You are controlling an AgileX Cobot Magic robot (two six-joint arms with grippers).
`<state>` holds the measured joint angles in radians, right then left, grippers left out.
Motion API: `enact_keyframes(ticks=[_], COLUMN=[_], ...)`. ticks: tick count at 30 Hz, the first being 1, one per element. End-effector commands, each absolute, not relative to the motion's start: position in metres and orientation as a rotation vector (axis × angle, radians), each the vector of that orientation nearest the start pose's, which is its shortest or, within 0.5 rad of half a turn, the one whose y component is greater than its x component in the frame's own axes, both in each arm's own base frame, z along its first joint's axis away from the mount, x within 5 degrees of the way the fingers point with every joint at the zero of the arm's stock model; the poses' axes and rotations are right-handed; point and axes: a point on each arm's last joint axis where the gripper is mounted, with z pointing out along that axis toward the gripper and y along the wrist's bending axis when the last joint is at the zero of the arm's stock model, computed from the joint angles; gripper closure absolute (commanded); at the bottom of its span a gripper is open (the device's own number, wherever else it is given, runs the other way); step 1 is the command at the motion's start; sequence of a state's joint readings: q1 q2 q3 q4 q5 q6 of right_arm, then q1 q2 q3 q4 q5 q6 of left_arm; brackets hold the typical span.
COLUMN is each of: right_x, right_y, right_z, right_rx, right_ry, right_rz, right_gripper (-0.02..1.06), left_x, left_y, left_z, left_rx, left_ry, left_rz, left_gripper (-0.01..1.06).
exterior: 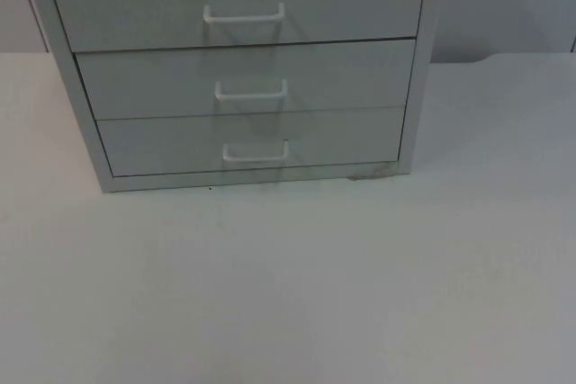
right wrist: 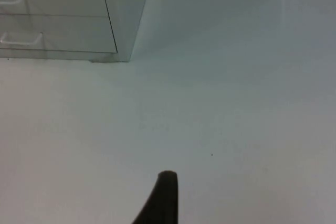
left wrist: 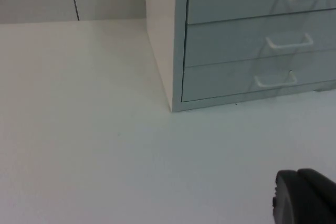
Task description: Open the drawer with the left hand, place the block into the drawer with the right hand, then close the drawer with the left hand.
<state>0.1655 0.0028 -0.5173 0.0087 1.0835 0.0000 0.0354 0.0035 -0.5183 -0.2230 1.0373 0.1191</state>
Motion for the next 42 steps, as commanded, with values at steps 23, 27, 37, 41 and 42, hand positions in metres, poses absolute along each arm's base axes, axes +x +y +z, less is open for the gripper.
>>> enact_keyframes(ticks=[23, 27, 37, 41, 42], right_x=[-0.008, -0.008, -0.008, -0.008, -0.008], right_y=[0.000, 0.000, 0.000, 0.000, 0.000], right_z=[0.280, 0.280, 0.280, 0.280, 0.280], right_rx=[-0.182, -0.182, -0.182, -0.182, -0.182], right_ry=[2.042, 2.042, 2.042, 2.042, 2.042], right_rz=[0.109, 0.109, 0.109, 0.109, 0.109], right_gripper=[0.08, 0.08, 0.08, 0.08, 0.08], left_x=[-0.004, -0.004, -0.004, -0.004, -0.004], left_y=[-0.005, -0.005, -0.005, -0.005, -0.005], left_z=[0.274, 0.274, 0.274, 0.274, 0.274], left_rx=[-0.064, -0.066, -0.066, -0.066, -0.066], left_ry=[2.065, 2.065, 2.065, 2.065, 2.065], left_rz=[-0.061, -0.062, -0.064, -0.064, -0.064], left_gripper=[1.05, 1.04, 0.00, 0.00, 0.00])
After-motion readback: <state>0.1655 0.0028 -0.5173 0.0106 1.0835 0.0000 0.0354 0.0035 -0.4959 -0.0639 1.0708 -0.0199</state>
